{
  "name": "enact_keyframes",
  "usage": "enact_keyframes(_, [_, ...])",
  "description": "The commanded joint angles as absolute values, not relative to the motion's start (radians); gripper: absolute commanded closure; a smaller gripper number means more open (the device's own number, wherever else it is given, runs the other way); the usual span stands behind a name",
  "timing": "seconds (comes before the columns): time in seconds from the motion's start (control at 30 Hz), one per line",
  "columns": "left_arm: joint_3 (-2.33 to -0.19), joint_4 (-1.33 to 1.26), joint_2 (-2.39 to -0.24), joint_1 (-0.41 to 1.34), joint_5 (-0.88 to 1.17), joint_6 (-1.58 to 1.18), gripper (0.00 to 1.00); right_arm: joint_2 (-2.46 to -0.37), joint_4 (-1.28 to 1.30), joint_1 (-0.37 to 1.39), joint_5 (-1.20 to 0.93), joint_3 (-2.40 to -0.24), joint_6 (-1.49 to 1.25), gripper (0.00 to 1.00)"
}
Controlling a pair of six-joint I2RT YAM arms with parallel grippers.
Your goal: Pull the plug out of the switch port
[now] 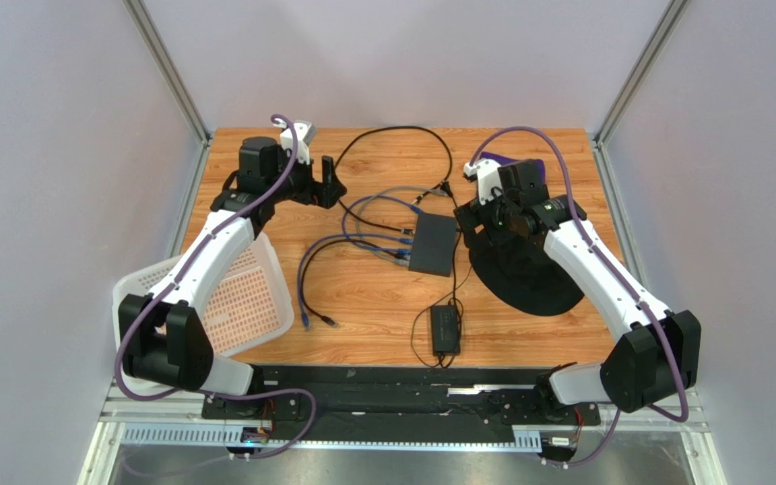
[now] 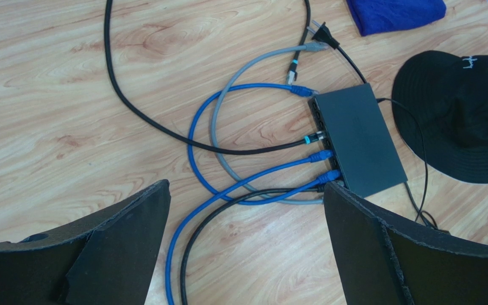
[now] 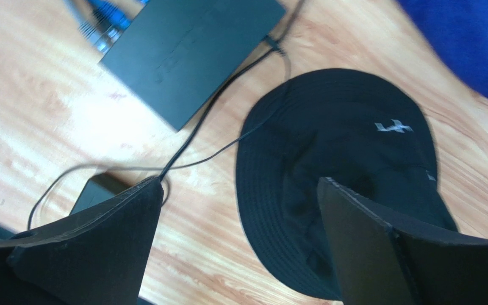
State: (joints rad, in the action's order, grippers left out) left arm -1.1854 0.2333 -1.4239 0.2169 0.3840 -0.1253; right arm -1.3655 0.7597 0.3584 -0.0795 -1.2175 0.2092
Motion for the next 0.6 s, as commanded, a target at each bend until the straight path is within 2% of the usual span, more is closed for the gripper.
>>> enact_keyframes(0.0, [-1.163,0.195,-1.370,0.224,0.391,-0.121,0.01,-1.348,0.859,0.370,-0.264,-1.198,0.416,0.04])
enact_keyframes(0.13, [-1.157,0.196,-1.370,0.227,0.391,-0.115,0.01,-1.356,0.877,0.385,-0.220,-1.118,0.543,0.15])
enact_keyframes(0.23, [-1.154,0.192,-1.371,0.229,0.391,-0.112,0.02,-1.391,0.879,0.383,-0.110,-1.049,0.644,0.35])
enact_keyframes(0.27, [-1.152,0.192,-1.373,0.229,0.393,-0.112,0.02,-1.413,0.865,0.383,-0.054,-1.033,0.644,0.48])
enact_keyframes(0.33, [-1.150,0.192,-1.370,0.230,0.393,-0.110,0.02,-1.497,0.853,0.338,-0.002,-1.031,0.637,0.60])
enact_keyframes(0.4, [-1.146,0.190,-1.365,0.230,0.391,-0.106,0.02,-1.590,0.853,0.243,-0.002,-1.057,0.606,0.65])
enact_keyframes(0.57, [-1.126,0.196,-1.358,0.230,0.388,-0.086,0.02,-1.729,0.844,0.081,-0.002,-1.164,0.560,0.65])
